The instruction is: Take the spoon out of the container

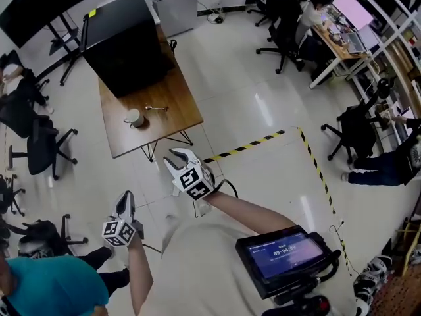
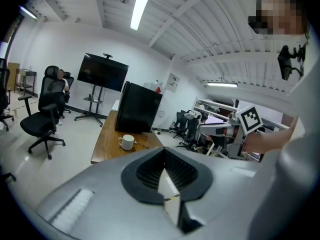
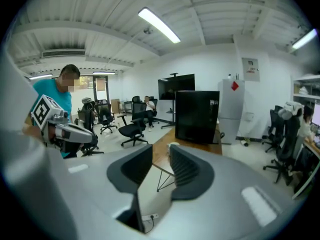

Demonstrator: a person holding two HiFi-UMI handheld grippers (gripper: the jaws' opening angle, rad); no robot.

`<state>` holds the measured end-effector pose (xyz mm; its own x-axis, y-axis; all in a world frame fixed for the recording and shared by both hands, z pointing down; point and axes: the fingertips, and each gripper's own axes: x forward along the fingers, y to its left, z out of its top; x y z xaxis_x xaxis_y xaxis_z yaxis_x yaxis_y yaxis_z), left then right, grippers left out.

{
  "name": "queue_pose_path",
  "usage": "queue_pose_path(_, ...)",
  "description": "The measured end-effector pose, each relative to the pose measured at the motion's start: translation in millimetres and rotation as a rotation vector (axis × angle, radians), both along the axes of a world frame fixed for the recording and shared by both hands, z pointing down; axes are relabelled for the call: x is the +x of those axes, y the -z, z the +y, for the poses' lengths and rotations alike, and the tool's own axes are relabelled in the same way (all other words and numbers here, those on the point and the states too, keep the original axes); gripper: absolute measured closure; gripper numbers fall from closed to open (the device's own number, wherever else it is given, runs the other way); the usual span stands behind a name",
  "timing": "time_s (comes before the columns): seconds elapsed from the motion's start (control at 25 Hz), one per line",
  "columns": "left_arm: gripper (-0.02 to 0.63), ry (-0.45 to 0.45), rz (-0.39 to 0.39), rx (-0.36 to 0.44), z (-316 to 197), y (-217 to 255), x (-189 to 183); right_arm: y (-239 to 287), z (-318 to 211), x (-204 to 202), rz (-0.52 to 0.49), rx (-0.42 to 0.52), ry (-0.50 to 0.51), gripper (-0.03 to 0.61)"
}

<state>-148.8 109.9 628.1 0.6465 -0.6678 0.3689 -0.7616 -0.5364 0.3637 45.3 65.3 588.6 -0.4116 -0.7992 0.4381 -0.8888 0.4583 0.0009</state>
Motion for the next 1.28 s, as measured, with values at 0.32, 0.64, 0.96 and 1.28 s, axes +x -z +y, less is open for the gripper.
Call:
queue_pose_path(0.32,0.609,-0.074,0.017,-0.011,0.5,1.1,10.3,-10.7,14.4,5.8,-0.021,-0.054,-0.037,0.471)
queue_pose_path(0.64,0.609,-0.104,0.013,-0.052,-9.2,-22.0,4.7,-47.9,32.0,44.8,-0.030,-0.102,-0.126,0.474)
queue_pose_path(0.96,0.609,-0.135,-0.007,-0.055,-12.7,-22.5,-8.0,-62.9,46.3,60.6,-0.063,-0.107,-0.221,0.483)
queue_pose_path(1.28,0.609,-0.169,-0.020,-0.083,-8.7,-31.3,-0.8,-66.5,45.7,58.3,-0.095,-0.101,-0.242,0.483)
